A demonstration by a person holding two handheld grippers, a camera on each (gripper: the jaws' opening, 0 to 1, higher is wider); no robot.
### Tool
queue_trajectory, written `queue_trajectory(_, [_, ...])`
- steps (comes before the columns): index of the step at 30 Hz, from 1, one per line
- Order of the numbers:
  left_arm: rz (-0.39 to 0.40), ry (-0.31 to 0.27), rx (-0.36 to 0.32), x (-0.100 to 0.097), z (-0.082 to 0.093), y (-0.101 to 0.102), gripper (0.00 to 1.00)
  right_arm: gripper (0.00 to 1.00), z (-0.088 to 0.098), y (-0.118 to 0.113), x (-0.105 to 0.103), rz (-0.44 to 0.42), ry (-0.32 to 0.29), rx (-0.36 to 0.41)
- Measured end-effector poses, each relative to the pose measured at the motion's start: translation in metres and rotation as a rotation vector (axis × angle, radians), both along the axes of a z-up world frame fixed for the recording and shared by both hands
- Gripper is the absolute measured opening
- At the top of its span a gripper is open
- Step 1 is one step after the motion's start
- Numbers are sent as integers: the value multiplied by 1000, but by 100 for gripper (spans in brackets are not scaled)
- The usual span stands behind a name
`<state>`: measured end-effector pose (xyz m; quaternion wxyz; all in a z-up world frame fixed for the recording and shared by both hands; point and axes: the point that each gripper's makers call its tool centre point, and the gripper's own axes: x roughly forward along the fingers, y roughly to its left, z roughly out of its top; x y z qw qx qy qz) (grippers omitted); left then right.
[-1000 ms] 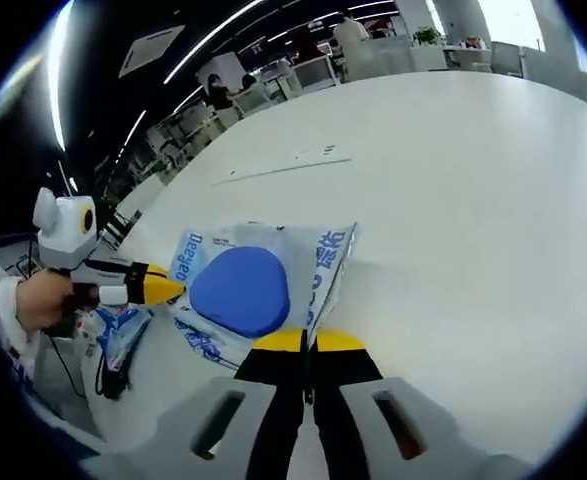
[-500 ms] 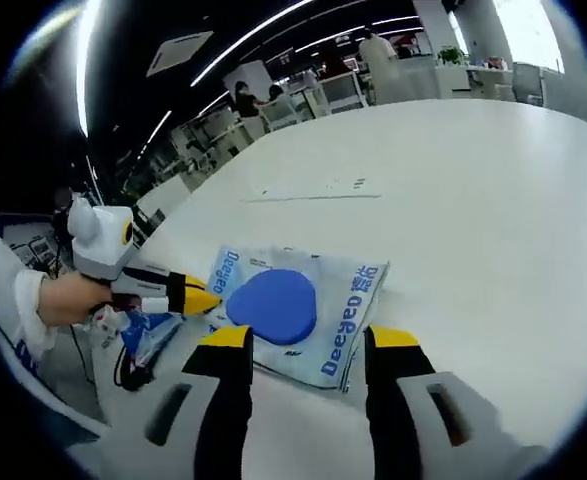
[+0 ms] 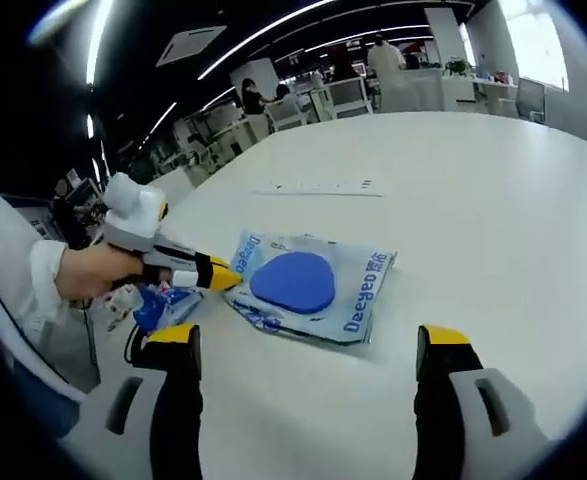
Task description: Arrange the tabletop items into an orderly group along one side of the table until the central work area is clear of visible clutter.
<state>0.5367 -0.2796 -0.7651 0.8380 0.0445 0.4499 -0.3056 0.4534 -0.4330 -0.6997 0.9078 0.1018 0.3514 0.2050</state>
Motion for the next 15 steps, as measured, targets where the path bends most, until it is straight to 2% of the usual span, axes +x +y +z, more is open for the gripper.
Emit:
queue_trajectory(1, [0,20,3,0,0,1,1,88,0,-1,-2,-2,1,-1])
queue_trajectory(5, [-32,-21,34,3,3,5,10,85,-7,-5,-16,-15,21,-2])
queue_trajectory(7, [-18,-17,41,1,6,10,22,85,-10,-6,-21,-16,28,-3])
queue_trajectory(9, [22,-6,1,0,11,10,39,87,-9,-5,-27,-29,32,19])
queue_trajectory(11, [30,-21,-11,-2,18,13,54,89,-9,-3,-31,-36,43,36])
queue_trajectory(13, [31,-53,-17,-5,27,15,61,90,-9,1,-35,-30,54,50])
queue_trajectory(15, [26,-46,-15,-13,31,17,70,90,-6,4,-39,-26,50,63])
